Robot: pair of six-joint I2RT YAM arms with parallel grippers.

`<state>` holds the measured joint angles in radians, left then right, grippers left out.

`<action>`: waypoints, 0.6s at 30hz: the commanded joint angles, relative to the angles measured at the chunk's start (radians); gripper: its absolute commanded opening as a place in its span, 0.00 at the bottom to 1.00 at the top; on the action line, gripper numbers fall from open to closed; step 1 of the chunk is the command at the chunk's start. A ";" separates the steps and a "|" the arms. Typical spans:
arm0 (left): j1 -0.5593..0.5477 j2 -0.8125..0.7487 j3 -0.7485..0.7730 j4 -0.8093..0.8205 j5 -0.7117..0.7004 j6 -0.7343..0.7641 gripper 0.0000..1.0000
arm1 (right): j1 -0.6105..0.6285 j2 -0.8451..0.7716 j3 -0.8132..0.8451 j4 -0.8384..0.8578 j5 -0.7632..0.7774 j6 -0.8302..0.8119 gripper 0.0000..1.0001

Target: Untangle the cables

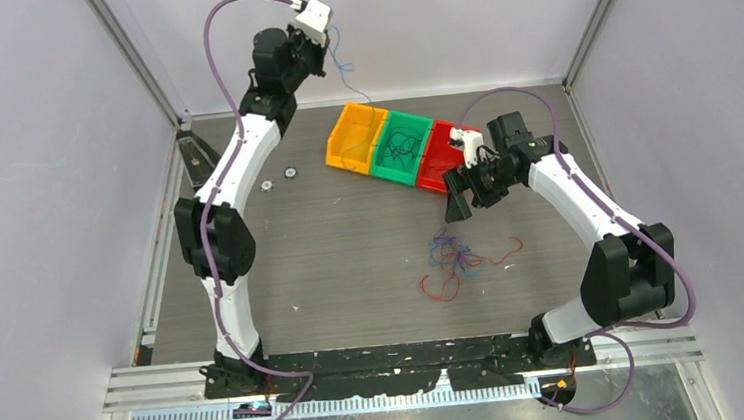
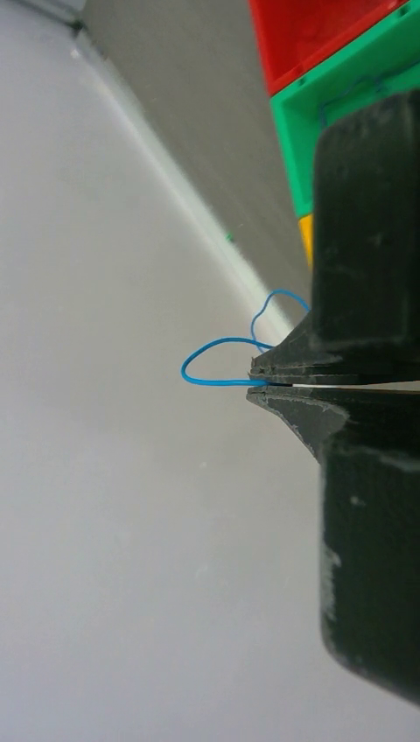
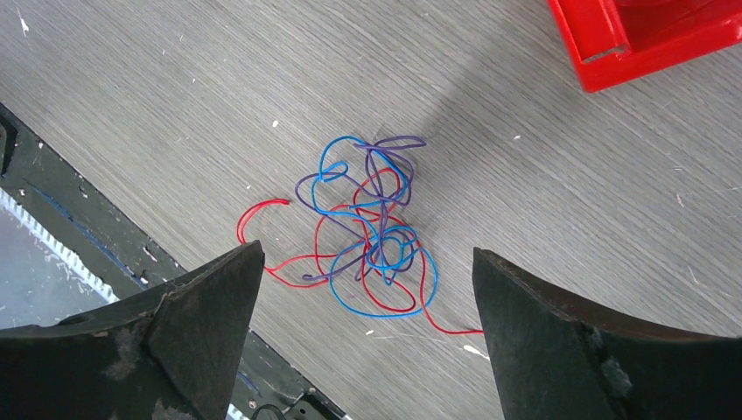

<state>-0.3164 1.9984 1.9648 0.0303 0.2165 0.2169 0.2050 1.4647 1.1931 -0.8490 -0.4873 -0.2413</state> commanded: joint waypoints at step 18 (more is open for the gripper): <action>0.008 -0.077 -0.082 0.153 -0.030 0.045 0.00 | -0.012 0.005 0.021 -0.010 -0.044 -0.015 0.95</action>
<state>-0.3138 2.0220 1.9961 0.1093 0.1539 0.2489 0.2005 1.4731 1.1931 -0.8551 -0.5159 -0.2417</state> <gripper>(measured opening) 0.010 0.954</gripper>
